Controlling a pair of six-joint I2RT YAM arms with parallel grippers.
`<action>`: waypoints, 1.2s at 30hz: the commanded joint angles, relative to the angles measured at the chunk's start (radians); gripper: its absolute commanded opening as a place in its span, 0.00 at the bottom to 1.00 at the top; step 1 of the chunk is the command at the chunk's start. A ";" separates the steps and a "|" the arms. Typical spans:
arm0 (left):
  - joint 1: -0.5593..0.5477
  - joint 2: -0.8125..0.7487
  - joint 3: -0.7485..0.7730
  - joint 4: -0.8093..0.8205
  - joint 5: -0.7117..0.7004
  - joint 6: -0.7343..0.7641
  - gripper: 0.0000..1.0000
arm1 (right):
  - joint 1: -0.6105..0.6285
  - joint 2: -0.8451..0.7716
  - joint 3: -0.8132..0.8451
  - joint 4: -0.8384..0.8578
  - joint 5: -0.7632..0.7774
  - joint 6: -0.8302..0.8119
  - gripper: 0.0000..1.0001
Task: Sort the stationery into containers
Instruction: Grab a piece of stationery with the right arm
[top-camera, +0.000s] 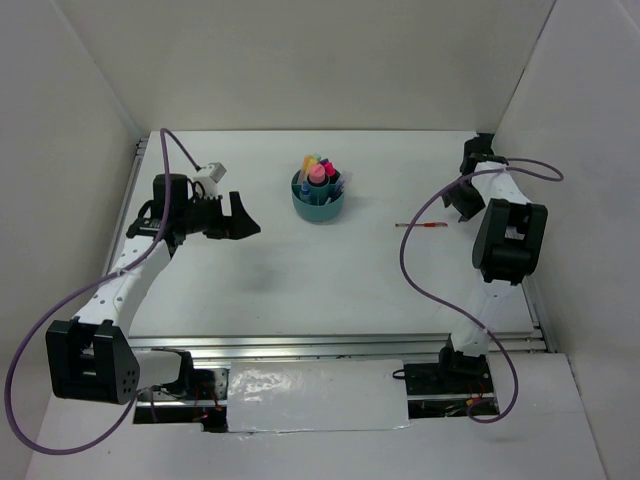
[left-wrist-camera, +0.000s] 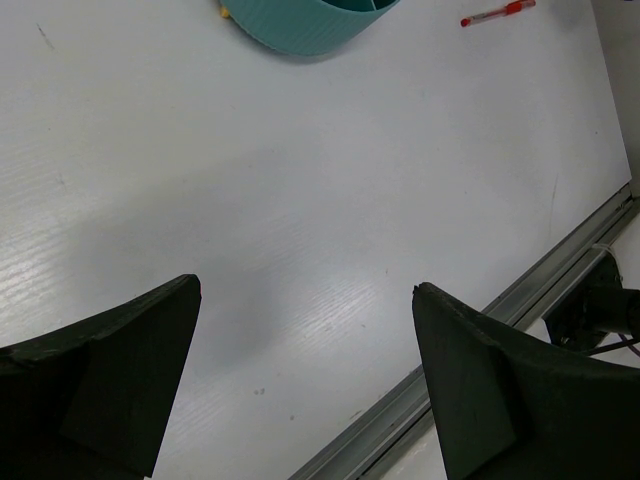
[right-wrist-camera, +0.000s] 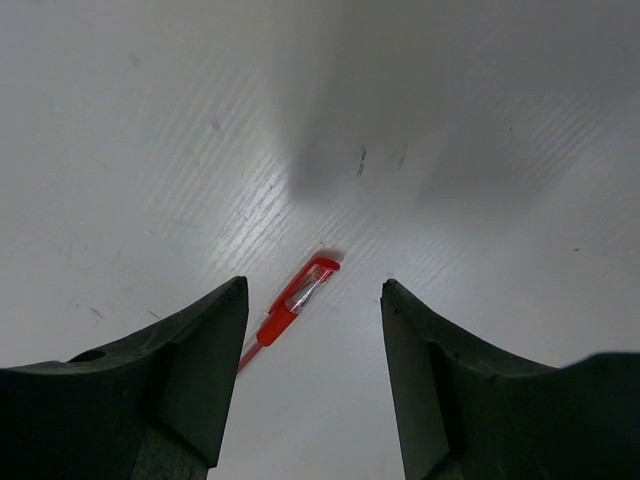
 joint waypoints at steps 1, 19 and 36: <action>0.008 -0.015 -0.013 0.033 -0.004 -0.008 0.99 | 0.021 0.022 0.025 -0.032 0.027 0.033 0.62; 0.006 0.004 -0.011 0.031 -0.007 -0.022 0.99 | 0.080 0.053 -0.018 -0.006 0.034 0.024 0.62; 0.008 0.039 0.009 0.023 -0.001 -0.051 0.99 | 0.123 0.081 -0.033 0.003 0.044 -0.011 0.54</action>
